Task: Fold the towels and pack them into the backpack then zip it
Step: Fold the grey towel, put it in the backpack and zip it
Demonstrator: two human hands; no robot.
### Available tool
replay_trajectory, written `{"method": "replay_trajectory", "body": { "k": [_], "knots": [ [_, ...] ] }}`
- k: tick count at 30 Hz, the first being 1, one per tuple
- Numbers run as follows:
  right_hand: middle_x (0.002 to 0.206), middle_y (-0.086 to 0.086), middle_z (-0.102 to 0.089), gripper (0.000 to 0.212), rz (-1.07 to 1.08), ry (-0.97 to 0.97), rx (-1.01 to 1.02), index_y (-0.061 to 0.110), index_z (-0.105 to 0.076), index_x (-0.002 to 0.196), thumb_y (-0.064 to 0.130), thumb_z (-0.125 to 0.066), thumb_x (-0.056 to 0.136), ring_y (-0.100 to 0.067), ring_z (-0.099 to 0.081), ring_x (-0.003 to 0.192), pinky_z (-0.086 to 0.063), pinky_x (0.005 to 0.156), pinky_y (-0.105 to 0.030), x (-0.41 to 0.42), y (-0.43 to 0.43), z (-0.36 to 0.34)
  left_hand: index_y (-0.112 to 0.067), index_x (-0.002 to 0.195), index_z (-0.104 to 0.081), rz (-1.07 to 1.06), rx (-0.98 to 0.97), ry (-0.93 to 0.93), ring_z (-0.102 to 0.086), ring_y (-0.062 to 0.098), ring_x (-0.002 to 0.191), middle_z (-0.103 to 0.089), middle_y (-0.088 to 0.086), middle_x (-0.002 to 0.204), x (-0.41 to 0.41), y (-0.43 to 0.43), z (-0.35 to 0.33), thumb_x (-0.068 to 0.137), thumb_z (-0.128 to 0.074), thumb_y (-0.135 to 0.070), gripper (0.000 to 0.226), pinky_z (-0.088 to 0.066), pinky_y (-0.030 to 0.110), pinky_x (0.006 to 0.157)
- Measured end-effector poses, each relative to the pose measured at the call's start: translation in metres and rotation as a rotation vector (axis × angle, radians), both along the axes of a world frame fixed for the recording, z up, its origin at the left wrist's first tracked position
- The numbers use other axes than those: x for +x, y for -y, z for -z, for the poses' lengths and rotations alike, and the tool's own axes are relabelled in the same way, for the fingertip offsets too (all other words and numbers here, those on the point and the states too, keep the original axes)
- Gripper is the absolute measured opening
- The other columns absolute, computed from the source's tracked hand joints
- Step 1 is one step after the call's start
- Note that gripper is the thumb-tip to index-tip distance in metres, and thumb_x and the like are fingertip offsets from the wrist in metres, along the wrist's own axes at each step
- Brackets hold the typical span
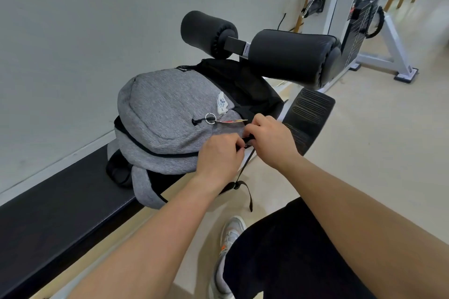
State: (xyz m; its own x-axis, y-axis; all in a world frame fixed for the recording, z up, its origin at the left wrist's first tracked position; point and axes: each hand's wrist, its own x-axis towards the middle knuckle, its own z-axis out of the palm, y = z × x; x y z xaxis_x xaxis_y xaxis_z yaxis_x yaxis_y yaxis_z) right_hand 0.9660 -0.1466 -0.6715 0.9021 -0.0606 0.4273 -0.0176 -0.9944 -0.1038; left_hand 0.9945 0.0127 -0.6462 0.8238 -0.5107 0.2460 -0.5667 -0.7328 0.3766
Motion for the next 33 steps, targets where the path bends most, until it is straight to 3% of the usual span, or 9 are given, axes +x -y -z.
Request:
{"method": "replay_trajectory", "body": {
  "k": [4,11,14,17,20,22,28,31,33],
  "knots": [
    [0.092,0.004,-0.053,0.018,0.021,0.004,-0.135,0.027,-0.068,0.098,0.018,-0.071,0.083,-0.019,-0.048,0.079,-0.04,0.064,-0.032,0.002,0.001,-0.001,-0.032,0.094,-0.074,-0.069,0.02,-0.022,-0.067,0.013,0.083,-0.073,-0.011,0.086,-0.001,-0.04,-0.017,0.088,-0.064,-0.033,0.012,-0.056,0.035,0.076],
    [0.096,0.0,-0.052,0.016,0.163,-0.049,-0.135,0.023,-0.069,0.092,0.017,-0.066,0.078,-0.024,-0.048,0.089,-0.041,0.072,-0.035,-0.001,-0.036,-0.019,-0.036,0.091,-0.071,-0.298,-0.015,-0.012,-0.061,0.007,0.075,-0.066,-0.018,0.077,-0.003,-0.141,-0.043,0.089,-0.066,-0.038,0.006,-0.054,0.03,0.067],
    [0.1,0.002,-0.059,0.022,-0.076,0.041,-0.043,0.024,-0.071,0.096,0.033,-0.067,0.076,-0.024,-0.053,0.095,-0.044,0.078,-0.037,-0.001,-0.09,-0.033,-0.036,0.094,-0.069,-0.265,-0.075,0.0,-0.059,0.008,0.079,-0.064,-0.018,0.078,-0.007,-0.144,-0.042,0.09,-0.066,-0.037,0.005,-0.051,0.03,0.068],
    [0.105,0.0,-0.064,0.029,-0.212,-0.017,-0.029,0.022,-0.068,0.106,0.036,-0.07,0.081,-0.026,-0.058,0.103,-0.044,0.085,-0.04,0.006,-0.131,-0.04,-0.034,0.096,-0.071,-0.203,-0.137,0.002,-0.058,0.004,0.075,-0.063,-0.018,0.077,-0.01,-0.139,-0.043,0.09,-0.068,-0.033,0.006,-0.049,0.026,0.069],
    [0.086,-0.001,-0.064,0.015,-0.213,0.013,-0.062,0.019,-0.064,0.086,0.026,-0.074,0.078,-0.028,-0.062,0.086,-0.042,0.072,-0.037,0.014,-0.13,-0.037,-0.035,0.095,-0.072,-0.198,-0.129,0.02,-0.06,0.002,0.074,-0.067,-0.019,0.08,-0.003,-0.146,-0.045,0.089,-0.068,-0.036,0.007,-0.05,0.026,0.069],
    [0.077,0.0,-0.059,0.021,-0.211,-0.009,-0.097,0.02,-0.06,0.078,0.025,-0.079,0.072,-0.027,-0.062,0.077,-0.04,0.065,-0.035,0.012,-0.117,-0.033,-0.037,0.093,-0.072,-0.266,-0.136,0.012,-0.061,0.002,0.075,-0.066,-0.019,0.08,0.013,-0.161,-0.048,0.09,-0.067,-0.037,0.006,-0.051,0.027,0.068],
    [0.074,0.007,-0.061,0.024,-0.1,-0.133,-0.25,0.027,-0.06,0.072,0.043,-0.078,0.07,-0.022,-0.061,0.078,-0.041,0.07,-0.035,-0.002,-0.1,-0.042,-0.038,0.086,-0.069,-0.528,-0.245,-0.026,-0.067,0.018,0.09,-0.072,-0.01,0.093,0.075,-0.214,-0.051,0.09,-0.066,-0.03,0.009,-0.055,0.035,0.077],
    [0.083,0.007,-0.062,0.036,-0.195,-0.047,-0.205,0.028,-0.065,0.086,0.061,-0.052,0.079,-0.02,-0.059,0.082,-0.044,0.072,-0.035,0.014,-0.14,-0.068,-0.037,0.085,-0.068,-0.469,-0.268,-0.031,-0.065,0.015,0.084,-0.069,-0.014,0.088,0.088,-0.21,-0.052,0.089,-0.065,-0.03,0.009,-0.054,0.033,0.076],
    [0.095,0.003,-0.063,0.042,-0.234,-0.034,-0.145,0.025,-0.064,0.103,0.06,-0.048,0.085,-0.022,-0.059,0.091,-0.048,0.078,-0.039,0.039,-0.173,-0.083,-0.036,0.086,-0.068,-0.429,-0.3,-0.041,-0.065,0.012,0.08,-0.068,-0.017,0.086,0.094,-0.208,-0.051,0.089,-0.066,-0.03,0.007,-0.054,0.031,0.074]
  ]
}}
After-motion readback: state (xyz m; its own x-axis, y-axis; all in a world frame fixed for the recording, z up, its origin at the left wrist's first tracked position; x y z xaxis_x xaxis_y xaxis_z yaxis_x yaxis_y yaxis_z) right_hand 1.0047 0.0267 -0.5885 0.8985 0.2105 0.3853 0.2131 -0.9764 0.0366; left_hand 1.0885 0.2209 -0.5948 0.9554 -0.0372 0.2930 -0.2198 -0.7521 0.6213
